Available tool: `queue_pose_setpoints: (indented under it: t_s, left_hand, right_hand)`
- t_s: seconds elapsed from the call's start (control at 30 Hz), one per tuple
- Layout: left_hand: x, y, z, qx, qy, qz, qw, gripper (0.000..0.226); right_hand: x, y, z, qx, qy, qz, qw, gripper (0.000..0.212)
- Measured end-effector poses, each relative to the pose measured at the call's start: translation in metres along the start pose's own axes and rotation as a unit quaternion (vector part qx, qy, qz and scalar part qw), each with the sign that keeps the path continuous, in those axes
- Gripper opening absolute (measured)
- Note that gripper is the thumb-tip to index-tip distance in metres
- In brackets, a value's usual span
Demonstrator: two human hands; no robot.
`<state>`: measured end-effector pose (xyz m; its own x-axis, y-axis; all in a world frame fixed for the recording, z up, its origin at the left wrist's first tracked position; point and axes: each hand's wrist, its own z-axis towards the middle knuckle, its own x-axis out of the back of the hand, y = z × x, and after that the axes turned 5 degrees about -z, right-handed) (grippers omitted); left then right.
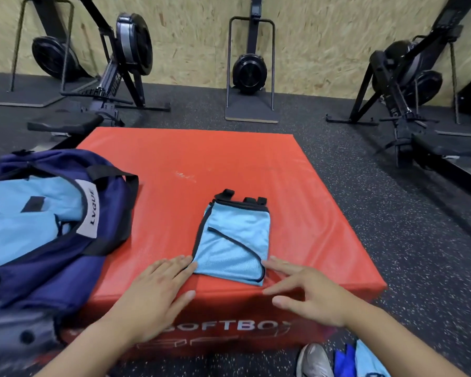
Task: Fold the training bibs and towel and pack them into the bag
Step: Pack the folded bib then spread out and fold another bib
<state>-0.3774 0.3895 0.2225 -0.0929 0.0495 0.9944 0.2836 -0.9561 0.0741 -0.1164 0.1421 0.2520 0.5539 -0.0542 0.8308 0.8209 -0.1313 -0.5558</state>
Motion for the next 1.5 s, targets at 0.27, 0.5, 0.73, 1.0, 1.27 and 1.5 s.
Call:
queue_pose_setpoints:
  t_s: [0.27,0.5,0.73,1.0,1.27,1.5]
  left_hand:
    - [0.002,0.013,-0.044,-0.013,-0.002,-0.05,0.999,0.055]
    - [0.018,0.02,-0.029,-0.09,-0.01,-0.127,0.988,0.04]
    - [0.014,0.008,-0.007,-0.056,-0.04,-0.161,0.985,0.057]
    - [0.032,0.011,0.013,-0.01,0.063,-0.366,0.929,0.032]
    - [0.04,0.009,0.04,0.044,0.155,-0.48,0.862,0.035]
    - [0.008,0.003,0.073,0.154,0.172,-0.472,0.851,0.043]
  right_hand:
    - [-0.023,0.007,-0.012,0.036,-0.01,-0.164,0.986,0.043]
    - [-0.023,0.003,-0.005,0.043,0.044,-0.131,0.989,0.042]
    - [-0.004,-0.008,0.006,-0.037,0.061,0.077,0.994,0.04]
    - [0.005,-0.016,0.029,-0.022,0.062,0.106,0.992,0.034]
    - [0.01,-0.019,0.066,-0.06,0.168,0.295,0.939,0.028]
    - [0.002,-0.009,0.101,-0.143,0.186,0.263,0.936,0.028]
